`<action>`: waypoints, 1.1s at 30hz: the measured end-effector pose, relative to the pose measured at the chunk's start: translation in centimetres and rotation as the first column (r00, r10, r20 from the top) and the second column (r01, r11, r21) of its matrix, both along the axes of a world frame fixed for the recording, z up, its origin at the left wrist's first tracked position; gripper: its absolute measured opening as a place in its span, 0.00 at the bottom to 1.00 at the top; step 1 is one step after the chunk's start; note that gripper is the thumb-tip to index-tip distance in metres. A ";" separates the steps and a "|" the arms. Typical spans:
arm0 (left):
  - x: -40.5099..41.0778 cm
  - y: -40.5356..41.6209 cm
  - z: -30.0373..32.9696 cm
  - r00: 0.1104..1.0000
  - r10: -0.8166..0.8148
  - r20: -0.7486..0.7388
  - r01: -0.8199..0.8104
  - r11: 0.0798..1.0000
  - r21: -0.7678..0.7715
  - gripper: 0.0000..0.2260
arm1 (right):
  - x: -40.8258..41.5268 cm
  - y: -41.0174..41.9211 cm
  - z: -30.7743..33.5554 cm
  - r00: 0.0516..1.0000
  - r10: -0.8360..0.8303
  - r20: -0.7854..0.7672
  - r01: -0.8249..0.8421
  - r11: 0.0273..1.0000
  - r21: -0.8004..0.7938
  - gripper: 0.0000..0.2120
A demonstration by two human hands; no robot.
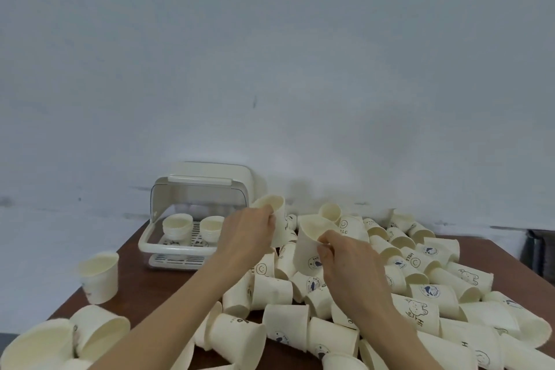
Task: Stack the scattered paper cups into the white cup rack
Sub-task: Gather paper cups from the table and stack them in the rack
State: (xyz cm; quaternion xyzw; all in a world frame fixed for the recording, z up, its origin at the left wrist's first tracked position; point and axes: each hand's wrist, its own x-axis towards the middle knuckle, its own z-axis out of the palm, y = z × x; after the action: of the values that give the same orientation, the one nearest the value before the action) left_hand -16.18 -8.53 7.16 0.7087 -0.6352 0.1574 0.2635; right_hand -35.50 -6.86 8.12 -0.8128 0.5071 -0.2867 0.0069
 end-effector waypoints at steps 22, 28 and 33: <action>6.5 9.4 -3.6 0.993 0.067 -0.096 -0.061 0.996 0.060 0.12 | 8.1 0.8 -2.6 0.994 0.079 -0.074 -0.080 0.997 0.000 0.12; 8.9 10.0 -3.3 0.988 0.137 -0.074 -0.133 0.990 0.049 0.13 | 11.2 -0.2 -2.8 0.990 0.090 -0.110 -0.090 0.996 0.014 0.12; 11.9 10.3 -3.0 0.969 0.231 -0.088 -0.231 0.973 0.016 0.13 | 14.5 -2.1 -2.0 0.989 0.076 -0.128 -0.077 0.997 -0.008 0.13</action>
State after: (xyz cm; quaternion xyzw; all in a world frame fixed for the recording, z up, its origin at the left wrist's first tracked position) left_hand -4.31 1.78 4.19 0.7850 -0.5363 0.1532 0.2696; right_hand -20.96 -8.96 6.11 -0.8483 0.4731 -0.2369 -0.0195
